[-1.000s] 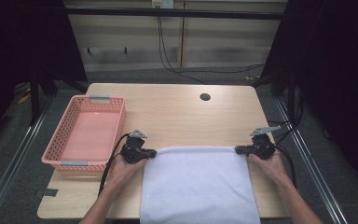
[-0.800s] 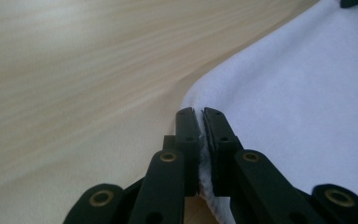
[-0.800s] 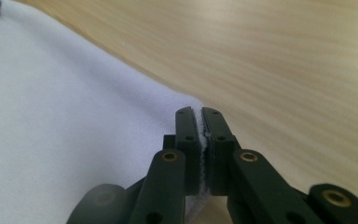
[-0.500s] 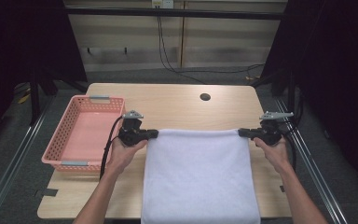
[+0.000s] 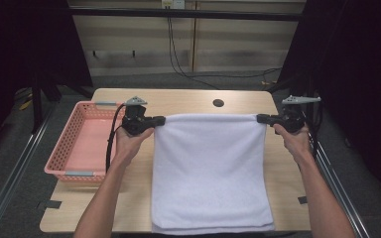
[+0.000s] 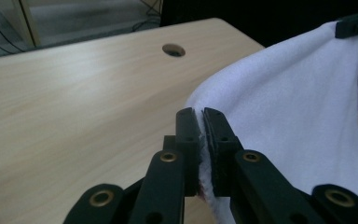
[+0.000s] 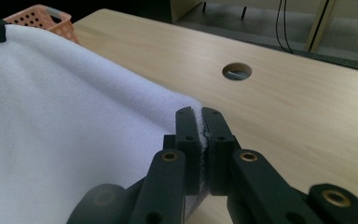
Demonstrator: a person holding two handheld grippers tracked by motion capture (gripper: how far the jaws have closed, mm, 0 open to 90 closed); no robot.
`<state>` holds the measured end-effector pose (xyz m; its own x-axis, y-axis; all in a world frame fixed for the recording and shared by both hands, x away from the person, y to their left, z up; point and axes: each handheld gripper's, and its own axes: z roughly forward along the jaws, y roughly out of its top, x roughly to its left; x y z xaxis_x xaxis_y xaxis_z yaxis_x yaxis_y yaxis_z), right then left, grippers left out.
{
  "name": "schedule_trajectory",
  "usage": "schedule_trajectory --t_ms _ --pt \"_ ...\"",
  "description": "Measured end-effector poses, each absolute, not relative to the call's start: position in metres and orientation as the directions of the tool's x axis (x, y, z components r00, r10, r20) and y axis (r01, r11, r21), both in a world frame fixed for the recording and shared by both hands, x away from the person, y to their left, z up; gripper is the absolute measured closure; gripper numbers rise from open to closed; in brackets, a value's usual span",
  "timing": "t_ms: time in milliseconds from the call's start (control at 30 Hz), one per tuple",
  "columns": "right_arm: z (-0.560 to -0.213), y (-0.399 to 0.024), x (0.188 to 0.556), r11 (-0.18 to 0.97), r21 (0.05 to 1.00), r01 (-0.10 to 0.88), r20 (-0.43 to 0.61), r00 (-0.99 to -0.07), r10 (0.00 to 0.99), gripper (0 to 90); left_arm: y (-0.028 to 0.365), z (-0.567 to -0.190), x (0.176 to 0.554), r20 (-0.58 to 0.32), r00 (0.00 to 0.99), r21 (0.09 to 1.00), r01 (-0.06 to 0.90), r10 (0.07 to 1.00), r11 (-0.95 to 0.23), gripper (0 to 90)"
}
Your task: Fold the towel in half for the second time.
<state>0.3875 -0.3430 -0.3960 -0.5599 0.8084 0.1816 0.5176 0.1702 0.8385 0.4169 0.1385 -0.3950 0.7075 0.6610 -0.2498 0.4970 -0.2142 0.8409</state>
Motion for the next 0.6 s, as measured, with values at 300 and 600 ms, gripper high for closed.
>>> schedule_trajectory --t_ms 300,600 --pt "-0.377 -0.343 0.386 0.157 0.869 0.469 0.170 -0.582 0.796 86.7 0.142 -0.385 0.405 -0.222 0.729 0.872 0.446 0.648 -0.202 85.3" --pt "-0.383 -0.343 0.349 0.196 0.875 0.442 0.158 -0.645 0.748 86.6 0.151 -0.395 0.374 -0.209 0.752 0.875 0.429 0.626 -0.223 85.3"
